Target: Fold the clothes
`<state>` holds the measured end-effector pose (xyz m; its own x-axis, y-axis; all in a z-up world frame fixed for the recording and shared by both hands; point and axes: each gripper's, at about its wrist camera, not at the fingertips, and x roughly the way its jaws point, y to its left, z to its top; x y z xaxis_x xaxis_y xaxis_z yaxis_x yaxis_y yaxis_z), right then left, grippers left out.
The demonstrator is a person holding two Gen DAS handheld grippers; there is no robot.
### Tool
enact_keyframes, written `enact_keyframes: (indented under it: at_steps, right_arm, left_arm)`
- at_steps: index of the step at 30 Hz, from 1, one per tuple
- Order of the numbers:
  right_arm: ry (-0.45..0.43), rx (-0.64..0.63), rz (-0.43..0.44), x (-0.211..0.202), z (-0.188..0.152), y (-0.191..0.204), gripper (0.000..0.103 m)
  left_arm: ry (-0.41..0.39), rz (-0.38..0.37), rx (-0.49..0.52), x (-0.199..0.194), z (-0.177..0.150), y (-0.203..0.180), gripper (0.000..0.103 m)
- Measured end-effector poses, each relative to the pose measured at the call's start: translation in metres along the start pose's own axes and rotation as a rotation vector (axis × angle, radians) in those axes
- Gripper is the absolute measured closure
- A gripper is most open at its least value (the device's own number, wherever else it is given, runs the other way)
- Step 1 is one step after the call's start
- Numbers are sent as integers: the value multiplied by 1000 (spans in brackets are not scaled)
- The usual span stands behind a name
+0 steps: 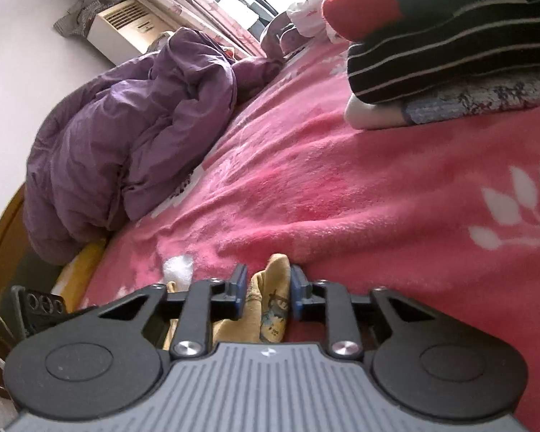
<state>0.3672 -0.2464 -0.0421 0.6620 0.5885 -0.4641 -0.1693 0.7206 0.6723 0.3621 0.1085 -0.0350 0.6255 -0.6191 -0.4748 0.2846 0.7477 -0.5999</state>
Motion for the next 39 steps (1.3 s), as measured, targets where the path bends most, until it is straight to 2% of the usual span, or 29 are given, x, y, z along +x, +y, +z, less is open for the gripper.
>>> enact_keyframes:
  at_steps: [5,9,13,20,25,32,36,39]
  right_arm:
    - [-45,-38,6,-11,-2,9,92]
    - [-126,-117,14,-35,-5,33,92]
    - [-199,-166,56,-66,-13,55,92]
    - [-259,-227,108,-122,-39,87,92]
    - [-286,-237,108,-160,-79,101,92]
    - [-298,-217,98,-202,-137,111,92]
    - [-275,-232,82,-218,-169,117,92]
    - [-240,-266,54,-227,-196,121,92]
  left_arm:
    - [-36,-24,70,-13,1,-13,98]
    - [-92,-58,121,-30,1,-30,98]
    - [-158,-103,191,-55,-8,-51,98]
    - [-225,-103,261,-117,-50,-76,98]
    - [-275,-90,327,-160,-88,-97,98]
    - [-258,-50,354,-187,-144,-122,98]
    - [-232,-19,385,-202,-170,-130,98]
    - [-184,19,425,-208,-192,-131,98]
